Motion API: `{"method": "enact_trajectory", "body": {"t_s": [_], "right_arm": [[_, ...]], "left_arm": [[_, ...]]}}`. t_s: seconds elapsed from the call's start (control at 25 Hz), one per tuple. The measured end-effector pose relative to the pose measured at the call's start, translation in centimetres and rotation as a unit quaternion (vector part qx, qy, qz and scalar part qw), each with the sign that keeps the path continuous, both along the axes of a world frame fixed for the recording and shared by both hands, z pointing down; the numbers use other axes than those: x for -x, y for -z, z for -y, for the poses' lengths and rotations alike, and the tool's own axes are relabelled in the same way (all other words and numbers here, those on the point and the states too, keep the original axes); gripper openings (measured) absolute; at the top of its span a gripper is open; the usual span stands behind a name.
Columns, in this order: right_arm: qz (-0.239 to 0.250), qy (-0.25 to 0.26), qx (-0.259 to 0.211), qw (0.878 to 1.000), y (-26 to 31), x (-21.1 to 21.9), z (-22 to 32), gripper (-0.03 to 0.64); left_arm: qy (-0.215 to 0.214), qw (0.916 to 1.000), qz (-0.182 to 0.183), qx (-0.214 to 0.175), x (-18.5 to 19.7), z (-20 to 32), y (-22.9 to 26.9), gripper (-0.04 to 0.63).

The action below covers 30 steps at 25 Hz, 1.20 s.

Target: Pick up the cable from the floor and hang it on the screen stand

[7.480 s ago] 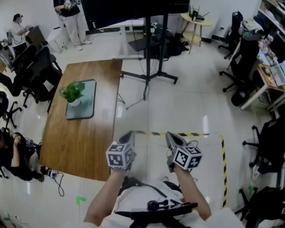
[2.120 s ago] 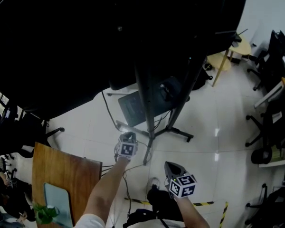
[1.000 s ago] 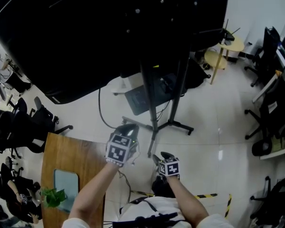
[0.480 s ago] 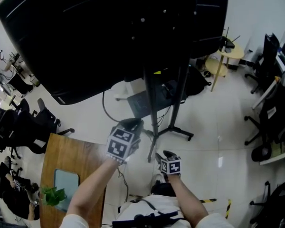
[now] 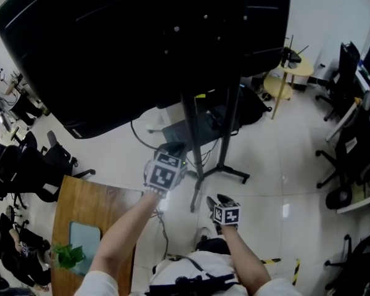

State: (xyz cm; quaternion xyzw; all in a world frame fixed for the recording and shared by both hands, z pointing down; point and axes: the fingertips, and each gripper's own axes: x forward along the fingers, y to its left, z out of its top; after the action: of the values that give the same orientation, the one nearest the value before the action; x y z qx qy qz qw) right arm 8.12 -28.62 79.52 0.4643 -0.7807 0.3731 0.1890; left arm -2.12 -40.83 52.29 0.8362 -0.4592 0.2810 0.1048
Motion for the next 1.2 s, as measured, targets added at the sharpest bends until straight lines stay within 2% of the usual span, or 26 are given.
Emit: {"method": "enact_trajectory", "body": {"t_s": [0.2,0.36,0.48,0.8,1.0,1.2], "right_arm": [[0.000,0.006,0.010,1.000,-0.7,0.2,-0.2,0.238],[-0.003,0.017,0.008,1.000,-0.5,1.0,0.2,0.238],[-0.005,0.028,0.006,1.000,-0.3,1.9,0.4,0.238],[-0.018,0.075,0.003,0.997,-0.5,5.8,0.5,0.250],[-0.032,0.115,-0.032,0.992,0.9,9.5,2.8,0.258],[-0.036,0.121,-0.067,0.990,2.5,10.7,6.3,0.259]], "left_arm": [[0.039,0.9993,0.001,0.000,2.7,1.5,-1.3,0.023],[0.065,0.9975,-0.007,-0.028,5.4,2.8,1.9,0.023],[0.068,0.9963,-0.020,-0.047,6.5,3.2,4.6,0.023],[0.024,0.9972,-0.022,-0.067,5.8,2.7,10.7,0.023],[-0.002,0.9958,-0.040,-0.083,4.7,1.3,15.3,0.023],[-0.037,0.9930,-0.050,-0.101,3.1,-0.7,20.0,0.023]]}}
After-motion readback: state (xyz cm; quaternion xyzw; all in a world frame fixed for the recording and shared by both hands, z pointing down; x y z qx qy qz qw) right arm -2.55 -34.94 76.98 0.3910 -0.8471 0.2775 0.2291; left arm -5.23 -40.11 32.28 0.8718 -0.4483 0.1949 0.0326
